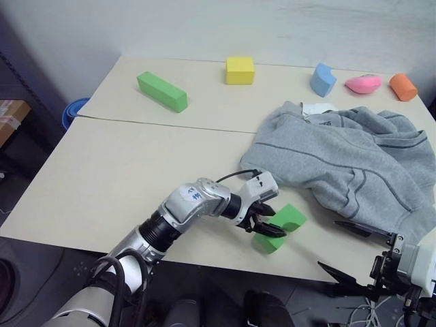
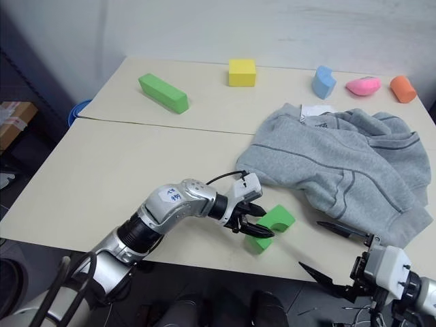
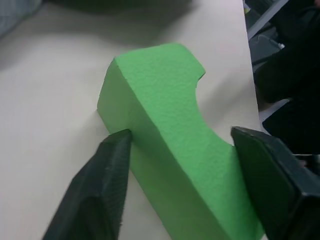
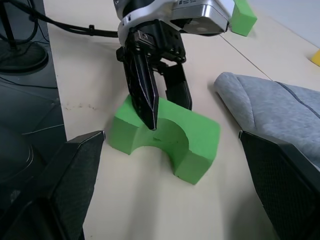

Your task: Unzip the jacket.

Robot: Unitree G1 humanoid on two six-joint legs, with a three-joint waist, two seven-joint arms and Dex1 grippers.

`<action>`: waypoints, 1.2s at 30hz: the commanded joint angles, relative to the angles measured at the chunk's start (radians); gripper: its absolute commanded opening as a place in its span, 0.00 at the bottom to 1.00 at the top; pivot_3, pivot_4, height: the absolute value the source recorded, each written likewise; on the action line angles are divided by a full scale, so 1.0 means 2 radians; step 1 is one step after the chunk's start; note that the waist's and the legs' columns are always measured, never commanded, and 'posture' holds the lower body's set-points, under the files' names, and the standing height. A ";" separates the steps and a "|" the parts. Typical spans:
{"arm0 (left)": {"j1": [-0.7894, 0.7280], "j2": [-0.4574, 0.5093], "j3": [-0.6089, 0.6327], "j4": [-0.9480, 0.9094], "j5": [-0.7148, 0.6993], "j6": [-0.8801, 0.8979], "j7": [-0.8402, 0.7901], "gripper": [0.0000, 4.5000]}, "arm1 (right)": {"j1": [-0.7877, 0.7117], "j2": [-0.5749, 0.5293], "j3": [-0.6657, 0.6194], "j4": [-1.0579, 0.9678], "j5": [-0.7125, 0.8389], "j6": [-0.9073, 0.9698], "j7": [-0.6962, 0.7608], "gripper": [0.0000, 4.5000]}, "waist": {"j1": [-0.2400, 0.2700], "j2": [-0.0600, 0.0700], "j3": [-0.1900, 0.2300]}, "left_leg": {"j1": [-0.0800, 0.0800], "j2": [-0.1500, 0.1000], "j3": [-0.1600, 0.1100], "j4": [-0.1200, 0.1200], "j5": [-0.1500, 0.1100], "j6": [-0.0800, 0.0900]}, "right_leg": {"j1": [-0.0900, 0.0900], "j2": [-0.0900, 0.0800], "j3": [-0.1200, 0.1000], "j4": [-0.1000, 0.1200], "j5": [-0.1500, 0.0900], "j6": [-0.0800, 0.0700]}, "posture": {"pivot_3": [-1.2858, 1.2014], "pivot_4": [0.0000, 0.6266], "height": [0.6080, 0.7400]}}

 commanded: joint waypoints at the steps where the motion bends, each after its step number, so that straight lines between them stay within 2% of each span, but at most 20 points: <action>1: 0.013 0.018 0.012 0.022 0.049 -0.040 0.004 0.49 | 0.005 0.009 0.002 0.005 -0.001 -0.021 0.001 1.00 | -0.001 0.000 0.000 | 0.001 0.000 0.000 0.000 0.000 0.000 | 0.001 0.000 0.000 0.000 0.000 0.000 | 0.52 0.24 1.00; 6: 0.050 0.052 0.100 0.012 0.023 -0.063 0.000 0.29 | -0.005 0.011 0.014 0.018 0.000 -0.029 0.000 1.00 | -0.011 0.000 0.000 | 0.004 0.002 0.000 0.000 -0.001 -0.001 | 0.003 -0.002 0.001 0.000 0.000 -0.001 | 0.52 0.24 1.00; 12: 0.085 0.090 0.173 -0.021 0.000 -0.067 -0.021 0.12 | -0.021 0.006 0.024 0.039 -0.001 -0.035 0.006 1.00 | -0.015 0.000 0.000 | 0.006 0.002 0.001 -0.001 -0.001 -0.001 | 0.004 -0.002 0.001 0.001 -0.001 -0.001 | 0.52 0.24 1.00; 17: 0.132 0.115 0.312 -0.068 -0.050 -0.080 -0.001 0.02 | -0.034 0.006 0.024 0.042 0.001 -0.037 0.005 1.00 | -0.016 0.000 0.000 | 0.006 0.002 0.000 -0.002 -0.001 -0.001 | 0.004 -0.002 0.001 0.002 -0.001 -0.001 | 0.52 0.24 1.00; 23: 0.217 0.156 0.421 -0.102 -0.083 -0.080 -0.005 0.00 | -0.048 0.010 0.048 0.044 -0.004 -0.038 0.002 1.00 | -0.015 0.001 0.000 | 0.006 0.002 0.000 -0.003 -0.002 -0.001 | 0.003 -0.002 0.000 0.001 -0.001 -0.001 | 0.52 0.24 1.00; 27: 0.232 0.142 0.546 -0.079 -0.094 -0.092 0.107 0.00 | -0.074 0.012 0.064 0.034 0.002 -0.034 -0.009 1.00 | -0.014 0.000 0.001 | 0.005 0.002 0.000 -0.003 -0.002 -0.001 | 0.003 -0.002 0.000 0.001 -0.001 -0.001 | 0.52 0.24 1.00; 30: 0.244 0.128 0.609 -0.059 -0.076 -0.101 0.196 0.00 | -0.098 0.025 0.083 0.012 0.021 -0.016 -0.036 1.00 | -0.015 0.000 0.001 | 0.006 0.002 0.000 -0.003 -0.002 -0.001 | 0.004 -0.003 0.000 0.001 -0.001 -0.001 | 0.52 0.24 1.00; 36: 0.274 0.125 0.645 -0.033 -0.043 -0.095 0.292 0.00 | -0.146 0.053 0.151 -0.020 0.003 -0.004 -0.078 1.00 | -0.015 -0.001 0.001 | 0.006 0.002 0.000 -0.005 -0.002 -0.002 | 0.003 -0.002 0.000 0.001 -0.001 -0.001 | 0.52 0.24 1.00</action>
